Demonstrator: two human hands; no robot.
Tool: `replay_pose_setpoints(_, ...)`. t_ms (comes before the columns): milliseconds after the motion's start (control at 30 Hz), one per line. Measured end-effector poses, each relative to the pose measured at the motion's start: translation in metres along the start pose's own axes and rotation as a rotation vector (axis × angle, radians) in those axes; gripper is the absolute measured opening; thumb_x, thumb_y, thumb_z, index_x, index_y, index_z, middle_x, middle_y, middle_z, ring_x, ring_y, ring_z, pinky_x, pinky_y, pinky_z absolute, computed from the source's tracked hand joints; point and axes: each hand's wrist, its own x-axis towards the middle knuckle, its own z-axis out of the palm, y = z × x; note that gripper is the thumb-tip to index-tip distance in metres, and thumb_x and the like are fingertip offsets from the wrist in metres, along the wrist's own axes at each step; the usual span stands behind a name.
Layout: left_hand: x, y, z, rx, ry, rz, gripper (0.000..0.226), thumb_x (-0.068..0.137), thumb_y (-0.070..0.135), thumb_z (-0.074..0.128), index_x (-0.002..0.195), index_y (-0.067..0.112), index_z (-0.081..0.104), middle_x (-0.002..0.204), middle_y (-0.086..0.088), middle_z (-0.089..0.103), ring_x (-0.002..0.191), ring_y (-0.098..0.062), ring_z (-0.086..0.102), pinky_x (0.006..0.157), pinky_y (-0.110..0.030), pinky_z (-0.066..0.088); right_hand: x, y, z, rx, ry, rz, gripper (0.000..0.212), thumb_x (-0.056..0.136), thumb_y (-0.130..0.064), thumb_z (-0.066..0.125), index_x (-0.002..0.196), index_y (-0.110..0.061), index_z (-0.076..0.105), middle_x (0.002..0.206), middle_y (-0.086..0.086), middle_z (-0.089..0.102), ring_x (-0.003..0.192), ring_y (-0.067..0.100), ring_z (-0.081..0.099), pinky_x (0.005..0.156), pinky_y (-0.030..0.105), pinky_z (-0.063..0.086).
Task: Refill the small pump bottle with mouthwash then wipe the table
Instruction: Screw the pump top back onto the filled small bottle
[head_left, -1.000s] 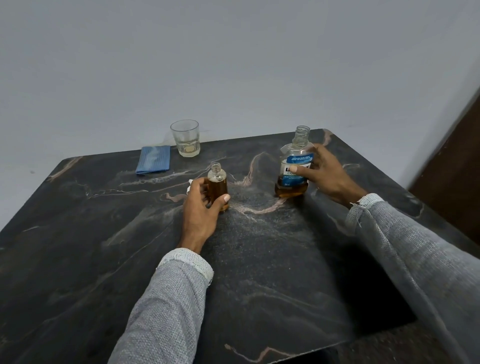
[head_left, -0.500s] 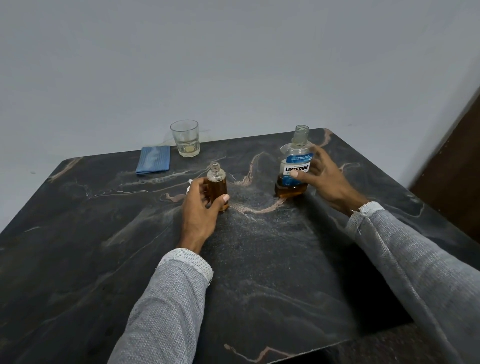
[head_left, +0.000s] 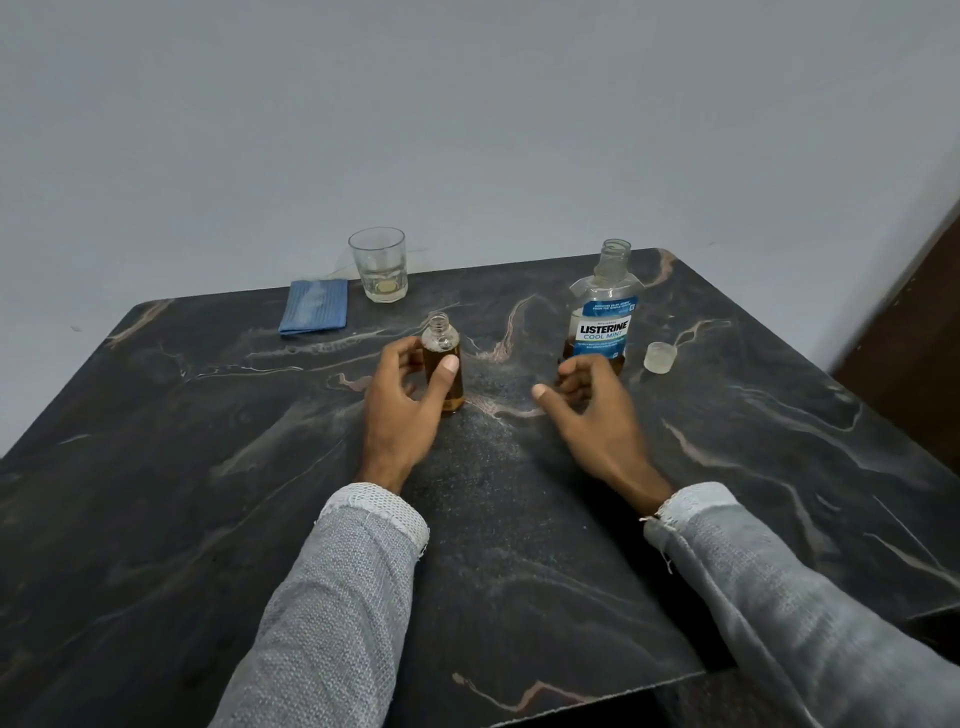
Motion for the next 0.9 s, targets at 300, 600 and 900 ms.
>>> replay_pose_setpoints(300, 0.01, -0.005, -0.019, 0.141, 0.447, -0.056, 0.006, 0.095, 0.026, 0.055, 0.098, 0.024, 0.059, 0.089, 0.013, 0.062, 0.083, -0.004, 0.059, 0.075, -0.021, 0.047, 0.01, -0.029, 0.064, -0.222, -0.284, -0.137, 0.077, 0.073, -0.065, 0.066, 0.135, -0.031, 0.035, 0.135, -0.004, 0.046, 0.122, 0.011, 0.047, 0.103, 0.046, 0.041)
replay_pose_setpoints(600, 0.011, -0.016, -0.024, 0.23, 0.449, -0.137, 0.006, 0.091, 0.027, 0.059, 0.096, 0.025, 0.062, 0.081, 0.018, 0.061, 0.075, 0.006, 0.058, 0.068, -0.019, 0.048, 0.017, -0.027, 0.093, -0.232, -0.154, -0.224, 0.054, 0.086, -0.05, 0.061, 0.131, -0.029, 0.04, 0.125, -0.01, 0.055, 0.112, 0.009, 0.053, 0.093, 0.033, 0.028)
replay_pose_setpoints(900, 0.012, -0.012, -0.038, 0.278, 0.485, -0.148, 0.008, 0.09, 0.028, 0.062, 0.09, 0.021, 0.066, 0.079, 0.014, 0.064, 0.076, -0.003, 0.062, 0.073, -0.028, 0.053, 0.017, -0.026, 0.09, -0.198, -0.132, -0.214, 0.056, 0.081, -0.051, 0.066, 0.128, -0.03, 0.043, 0.119, -0.013, 0.058, 0.106, 0.004, 0.054, 0.092, 0.03, 0.025)
